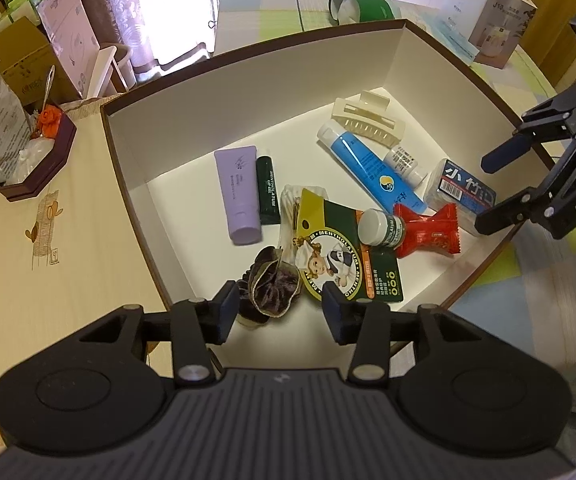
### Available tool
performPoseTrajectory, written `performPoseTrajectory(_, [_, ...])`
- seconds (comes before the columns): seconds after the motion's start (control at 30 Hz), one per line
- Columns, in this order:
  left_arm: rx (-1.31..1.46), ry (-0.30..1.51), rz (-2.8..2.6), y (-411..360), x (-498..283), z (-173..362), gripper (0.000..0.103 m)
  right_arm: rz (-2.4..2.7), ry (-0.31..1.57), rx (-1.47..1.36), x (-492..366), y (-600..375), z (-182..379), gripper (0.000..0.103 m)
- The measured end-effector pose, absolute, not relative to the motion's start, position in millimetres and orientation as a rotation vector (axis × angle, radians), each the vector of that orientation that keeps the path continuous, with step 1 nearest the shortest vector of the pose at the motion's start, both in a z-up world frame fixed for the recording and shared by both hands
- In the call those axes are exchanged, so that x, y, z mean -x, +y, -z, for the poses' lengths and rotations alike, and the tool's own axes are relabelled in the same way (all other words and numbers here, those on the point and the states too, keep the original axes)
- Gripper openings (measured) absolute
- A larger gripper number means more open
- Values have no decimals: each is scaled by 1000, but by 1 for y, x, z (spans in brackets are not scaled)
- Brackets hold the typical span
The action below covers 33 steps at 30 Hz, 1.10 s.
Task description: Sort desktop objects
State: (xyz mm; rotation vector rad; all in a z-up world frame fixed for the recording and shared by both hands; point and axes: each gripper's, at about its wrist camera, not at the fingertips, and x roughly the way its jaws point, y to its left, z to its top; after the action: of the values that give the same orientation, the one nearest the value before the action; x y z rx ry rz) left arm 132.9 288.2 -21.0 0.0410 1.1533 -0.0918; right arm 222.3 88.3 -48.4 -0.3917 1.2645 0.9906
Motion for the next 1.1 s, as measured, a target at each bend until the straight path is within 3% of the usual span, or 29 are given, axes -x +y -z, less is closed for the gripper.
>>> performPoseTrajectory(0.17, [-39,1150,80,283,-132,21,49,-975,1247,390,-216,87,45,84])
performPoseTrajectory(0.43, [-53,1127,43,272,-133,14,68,-941,1220,374,-208,83,39,84])
performPoseTrajectory(0.7, [-86,1101,-6,257,-132,6,78,-907,1182,366,-200,76,31,84])
performPoseTrajectory(1.1, [-95,1050,-46,243,-122,-7,84,-853,1108,352,-188,67,22,84])
